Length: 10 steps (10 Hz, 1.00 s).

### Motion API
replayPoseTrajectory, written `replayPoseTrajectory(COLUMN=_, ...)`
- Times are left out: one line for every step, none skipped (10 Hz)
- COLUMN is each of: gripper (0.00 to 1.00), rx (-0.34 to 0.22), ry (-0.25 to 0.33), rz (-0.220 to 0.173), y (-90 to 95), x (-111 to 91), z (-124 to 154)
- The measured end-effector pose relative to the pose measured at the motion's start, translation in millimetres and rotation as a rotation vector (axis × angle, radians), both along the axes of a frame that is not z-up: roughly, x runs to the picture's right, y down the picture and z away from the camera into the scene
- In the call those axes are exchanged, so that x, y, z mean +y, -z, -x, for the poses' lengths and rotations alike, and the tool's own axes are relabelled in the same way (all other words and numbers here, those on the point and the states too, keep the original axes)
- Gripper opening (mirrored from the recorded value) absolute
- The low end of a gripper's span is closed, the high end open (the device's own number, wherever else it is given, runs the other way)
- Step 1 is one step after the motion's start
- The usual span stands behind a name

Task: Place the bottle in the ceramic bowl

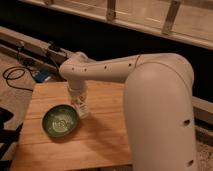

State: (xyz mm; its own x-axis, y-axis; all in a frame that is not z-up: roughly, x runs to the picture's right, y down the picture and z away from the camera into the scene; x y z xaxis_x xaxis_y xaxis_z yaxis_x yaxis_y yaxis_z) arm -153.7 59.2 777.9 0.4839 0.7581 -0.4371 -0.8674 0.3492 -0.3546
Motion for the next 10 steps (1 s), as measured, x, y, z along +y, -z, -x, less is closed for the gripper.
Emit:
replayPoseTrajectory(gripper=0.00, rx=-0.031, ry=0.030, rz=-0.006, y=6.1, x=5, z=13)
replayPoseTrajectory(gripper=0.00, rx=-0.057, ry=0.048, rz=0.000, y=9.5, x=10, z=27)
replayPoseTrajectory(gripper=0.00, rx=-0.097, ry=0.084, rz=0.007, y=10.5, x=18, z=49)
replayPoseTrajectory(gripper=0.00, rx=-0.123, ry=0.109, rz=0.013, y=9.6, x=22, z=64)
replayPoseTrajectory(gripper=0.00, rx=-0.150, ry=0.142, rz=0.019, y=8.8, x=26, z=82)
replayPoseTrajectory(gripper=0.00, rx=-0.173, ry=0.170, rz=0.023, y=9.5, x=30, z=97)
replayPoseTrajectory(gripper=0.00, rx=-0.200, ry=0.209, rz=0.028, y=10.4, x=36, z=118)
replayPoseTrajectory(gripper=0.00, rx=-0.205, ry=0.221, rz=0.032, y=10.7, x=38, z=124)
replayPoseTrajectory(gripper=0.04, rx=-0.204, ry=0.222, rz=0.032, y=10.8, x=38, z=124)
replayPoseTrajectory(gripper=0.14, rx=-0.197, ry=0.222, rz=0.028, y=8.7, x=36, z=119)
